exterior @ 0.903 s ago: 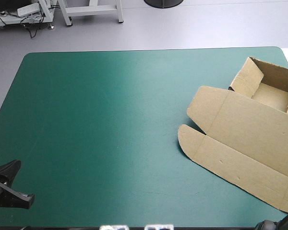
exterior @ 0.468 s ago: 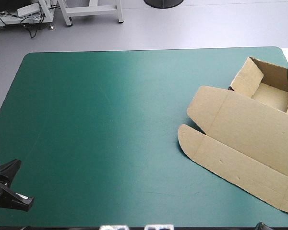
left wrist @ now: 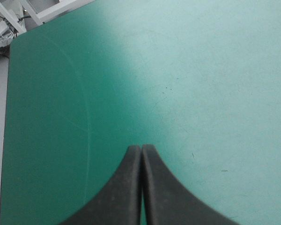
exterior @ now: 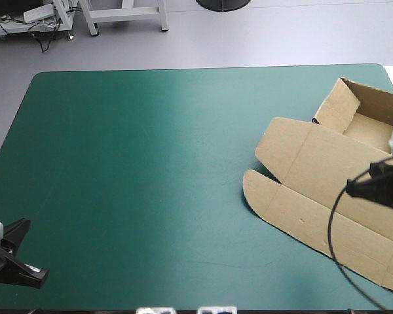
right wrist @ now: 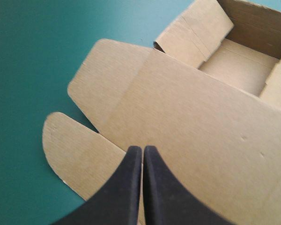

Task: Fold the box

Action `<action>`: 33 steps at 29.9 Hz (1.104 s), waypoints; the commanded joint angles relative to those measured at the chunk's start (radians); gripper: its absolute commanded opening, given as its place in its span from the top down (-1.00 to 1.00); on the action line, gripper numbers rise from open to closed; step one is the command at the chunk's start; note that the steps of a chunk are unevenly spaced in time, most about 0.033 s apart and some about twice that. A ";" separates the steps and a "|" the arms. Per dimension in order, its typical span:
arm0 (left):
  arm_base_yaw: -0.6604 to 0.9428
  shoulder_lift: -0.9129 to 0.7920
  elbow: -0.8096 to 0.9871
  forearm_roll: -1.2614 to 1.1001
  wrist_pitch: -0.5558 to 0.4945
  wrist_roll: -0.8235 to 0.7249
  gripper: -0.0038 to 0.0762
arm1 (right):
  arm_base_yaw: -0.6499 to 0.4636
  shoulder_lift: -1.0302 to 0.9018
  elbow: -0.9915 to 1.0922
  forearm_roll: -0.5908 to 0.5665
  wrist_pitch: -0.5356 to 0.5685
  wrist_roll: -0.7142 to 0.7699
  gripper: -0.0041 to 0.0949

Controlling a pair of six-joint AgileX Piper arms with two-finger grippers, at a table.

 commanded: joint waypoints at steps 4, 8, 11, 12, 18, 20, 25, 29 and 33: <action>-0.004 -0.033 0.128 -0.053 -0.103 0.000 0.93 | 0.007 -0.321 0.250 -0.212 -0.060 0.119 0.92; -0.004 -0.133 0.269 -0.158 -0.201 0.002 0.93 | 0.007 -0.498 0.442 -0.220 -0.064 0.137 0.92; -0.004 -0.221 0.366 -0.181 -0.208 0.002 0.93 | 0.007 -0.596 0.539 -0.210 -0.064 0.137 0.92; -0.004 -0.243 0.389 -0.181 -0.206 0.002 0.93 | 0.007 -0.624 0.559 -0.207 -0.064 0.137 0.92; -0.004 -0.335 0.478 -0.184 -0.205 0.048 0.93 | 0.007 -0.711 0.653 -0.203 -0.062 0.137 0.92; -0.004 -0.344 0.478 -0.187 -0.205 0.048 0.93 | 0.007 -0.721 0.668 -0.196 -0.065 0.137 0.92; -0.004 -0.346 0.478 -0.180 -0.205 0.041 0.93 | 0.007 -0.721 0.669 -0.196 -0.076 0.137 0.92; -0.004 -0.346 0.478 -0.177 -0.201 0.041 0.93 | 0.007 -0.721 0.669 -0.192 -0.076 0.137 0.92; -0.004 -0.346 0.478 -0.177 -0.193 0.041 0.93 | 0.007 -0.721 0.669 -0.192 -0.076 0.137 0.92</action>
